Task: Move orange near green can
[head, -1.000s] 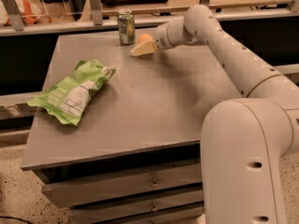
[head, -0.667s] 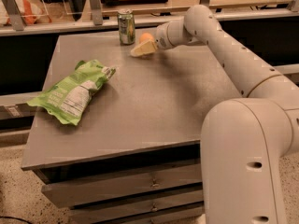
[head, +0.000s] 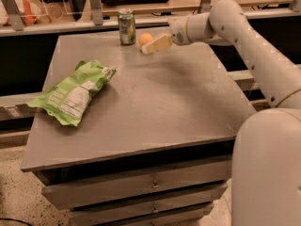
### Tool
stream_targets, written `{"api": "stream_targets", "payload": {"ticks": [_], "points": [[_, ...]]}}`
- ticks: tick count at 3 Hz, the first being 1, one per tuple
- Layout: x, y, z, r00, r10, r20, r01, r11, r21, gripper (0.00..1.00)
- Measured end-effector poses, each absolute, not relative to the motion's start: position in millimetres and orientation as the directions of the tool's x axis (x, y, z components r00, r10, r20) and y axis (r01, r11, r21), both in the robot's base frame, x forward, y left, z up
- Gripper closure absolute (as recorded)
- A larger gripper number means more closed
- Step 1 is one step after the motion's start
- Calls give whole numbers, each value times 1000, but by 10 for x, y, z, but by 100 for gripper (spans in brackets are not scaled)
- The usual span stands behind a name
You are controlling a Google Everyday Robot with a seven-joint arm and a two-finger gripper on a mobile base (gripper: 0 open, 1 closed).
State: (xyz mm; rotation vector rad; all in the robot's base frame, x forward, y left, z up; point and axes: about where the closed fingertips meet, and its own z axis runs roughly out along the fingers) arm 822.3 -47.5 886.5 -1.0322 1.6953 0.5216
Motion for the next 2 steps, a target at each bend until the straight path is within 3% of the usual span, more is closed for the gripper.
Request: {"api": "stream_targets", "payload": {"ticks": [2], "points": [[8086, -601, 9028, -76, -346, -935, -842, 525, -126, 0]]}}
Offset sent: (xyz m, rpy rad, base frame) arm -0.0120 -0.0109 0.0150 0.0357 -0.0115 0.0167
